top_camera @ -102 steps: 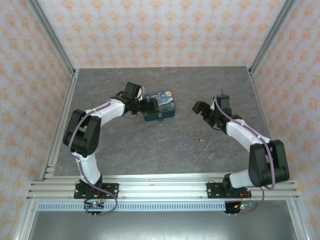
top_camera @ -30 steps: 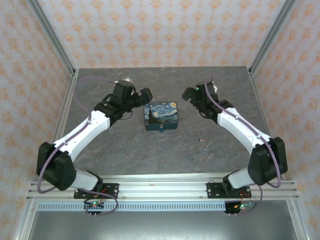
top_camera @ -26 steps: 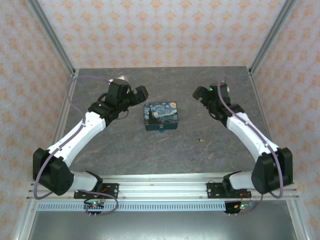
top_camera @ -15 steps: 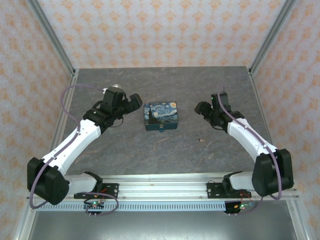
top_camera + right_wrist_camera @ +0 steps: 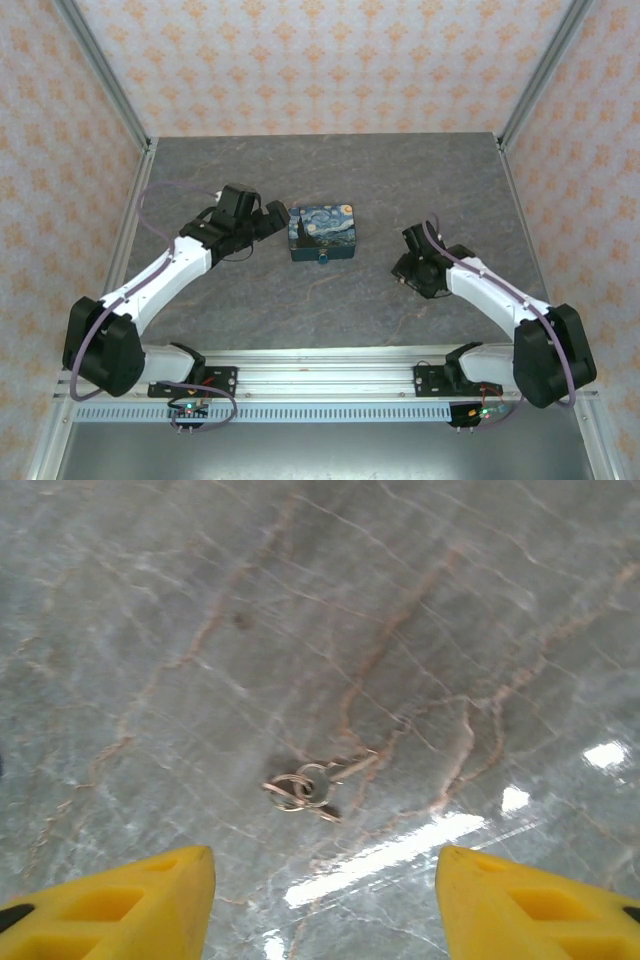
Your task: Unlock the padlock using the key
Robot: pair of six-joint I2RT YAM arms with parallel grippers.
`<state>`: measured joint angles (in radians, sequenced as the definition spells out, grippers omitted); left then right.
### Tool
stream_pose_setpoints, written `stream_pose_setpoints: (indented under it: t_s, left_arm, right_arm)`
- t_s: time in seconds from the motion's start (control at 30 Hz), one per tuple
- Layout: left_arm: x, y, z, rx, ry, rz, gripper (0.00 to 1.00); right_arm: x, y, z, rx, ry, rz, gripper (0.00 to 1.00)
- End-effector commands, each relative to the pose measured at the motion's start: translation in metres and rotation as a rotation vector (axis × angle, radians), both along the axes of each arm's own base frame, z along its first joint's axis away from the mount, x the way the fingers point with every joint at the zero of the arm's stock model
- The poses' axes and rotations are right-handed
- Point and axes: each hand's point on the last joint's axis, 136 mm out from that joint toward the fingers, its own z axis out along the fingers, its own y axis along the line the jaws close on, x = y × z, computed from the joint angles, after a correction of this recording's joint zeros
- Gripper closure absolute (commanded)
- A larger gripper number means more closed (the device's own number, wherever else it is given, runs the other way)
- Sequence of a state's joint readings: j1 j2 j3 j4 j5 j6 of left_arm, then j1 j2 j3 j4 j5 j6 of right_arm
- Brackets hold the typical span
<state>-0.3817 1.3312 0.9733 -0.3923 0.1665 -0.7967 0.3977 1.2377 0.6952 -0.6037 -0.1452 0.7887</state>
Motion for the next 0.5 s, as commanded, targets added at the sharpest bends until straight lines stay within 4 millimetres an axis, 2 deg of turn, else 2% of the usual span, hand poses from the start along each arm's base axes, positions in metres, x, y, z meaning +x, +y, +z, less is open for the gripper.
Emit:
stream_pose_setpoints:
  t_s: [0.0, 0.3, 0.47]
  left_arm:
    - [0.005, -0.018, 0.009, -0.055, -0.028, -0.036, 0.0]
    - [0.003, -0.04, 0.0, -0.095, -0.017, -0.096, 0.0]
    - [0.002, -0.044, 0.001, -0.108, -0.024, -0.108, 0.0]
  right_arm:
    - [-0.003, -0.007, -0.001, -0.029, 0.022, -0.057, 0.41]
    - [0.013, 0.004, -0.008, -0.056, 0.073, -0.038, 0.43]
    - [0.018, 0.009, -0.015, -0.072, 0.104, -0.028, 0.46]
